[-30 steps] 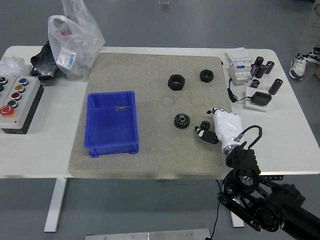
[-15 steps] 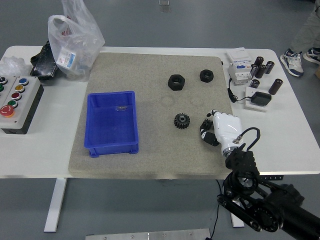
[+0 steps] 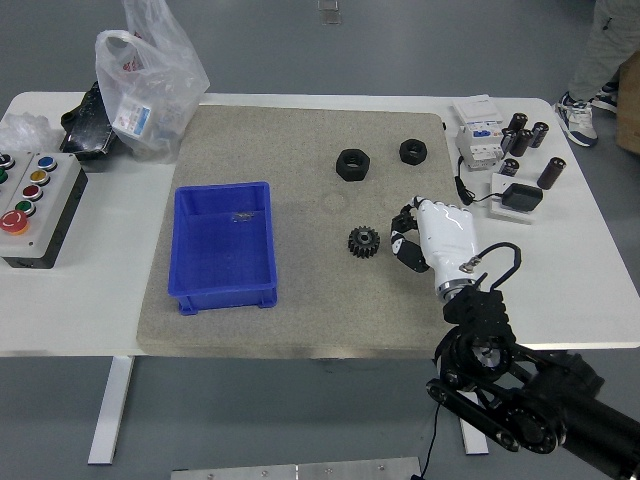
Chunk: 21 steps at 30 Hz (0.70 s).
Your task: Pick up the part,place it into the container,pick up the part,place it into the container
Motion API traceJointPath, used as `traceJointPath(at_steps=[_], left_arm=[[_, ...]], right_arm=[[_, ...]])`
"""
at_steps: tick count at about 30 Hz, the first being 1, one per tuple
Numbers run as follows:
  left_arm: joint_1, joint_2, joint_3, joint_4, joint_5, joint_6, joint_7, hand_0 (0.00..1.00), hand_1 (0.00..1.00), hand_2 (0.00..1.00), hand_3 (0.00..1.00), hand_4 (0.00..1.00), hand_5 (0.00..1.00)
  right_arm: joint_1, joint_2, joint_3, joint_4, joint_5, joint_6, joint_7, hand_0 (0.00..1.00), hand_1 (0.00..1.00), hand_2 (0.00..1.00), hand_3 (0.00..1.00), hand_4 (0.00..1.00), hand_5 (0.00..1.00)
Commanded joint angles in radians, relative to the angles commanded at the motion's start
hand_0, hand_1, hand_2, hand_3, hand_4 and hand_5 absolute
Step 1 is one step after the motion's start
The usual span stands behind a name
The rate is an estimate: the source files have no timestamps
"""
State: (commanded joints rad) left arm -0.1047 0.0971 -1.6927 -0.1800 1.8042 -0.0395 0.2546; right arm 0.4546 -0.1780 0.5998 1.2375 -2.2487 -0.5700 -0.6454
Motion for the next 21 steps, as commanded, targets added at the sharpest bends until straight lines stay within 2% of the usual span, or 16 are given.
traceJointPath(at_steps=[2,7,14,16,17,21], left_arm=[[-0.001,0.0,0.002,0.0,-0.001,-0.001,0.001,0.595,0.447,0.469,0.608,0.579,0.4],[-0.006,0.002,0.008,0.0,-0.002,-0.003,0.004,0.594,0.447,0.47,0.609,0.581,0.412],[-0.012,0.006,0.007,0.0,-0.001,-0.005,0.012,0.595,0.447,0.469,0.61,0.585,0.426],[-0.013,0.007,0.008,0.0,-0.003,-0.005,0.014,0.595,0.447,0.469,0.61,0.585,0.426],[-0.013,0.008,0.008,0.0,-0.003,-0.004,0.014,0.595,0.447,0.469,0.611,0.589,0.436],[-0.013,0.011,0.008,0.0,-0.004,-0.004,0.017,0.595,0.447,0.469,0.611,0.589,0.436]], right_arm=[[0.04,0.016,-0.039,0.011,0.039,-0.02,0.0,0.269,0.366,0.271,0.405,0.02,0.002],[0.148,0.085,-0.156,0.004,0.185,-0.074,0.032,0.268,0.37,0.269,0.403,0.021,0.002],[0.255,0.16,-0.326,-0.017,0.429,-0.075,0.181,0.265,0.376,0.27,0.403,0.022,0.002],[0.268,0.174,-0.373,-0.023,0.503,-0.075,0.229,0.265,0.376,0.27,0.403,0.022,0.002],[0.273,0.178,-0.392,-0.025,0.532,-0.075,0.249,0.316,0.413,0.302,0.42,0.034,0.002],[0.291,0.178,-0.453,-0.034,0.629,-0.075,0.305,0.316,0.413,0.302,0.42,0.034,0.002]])
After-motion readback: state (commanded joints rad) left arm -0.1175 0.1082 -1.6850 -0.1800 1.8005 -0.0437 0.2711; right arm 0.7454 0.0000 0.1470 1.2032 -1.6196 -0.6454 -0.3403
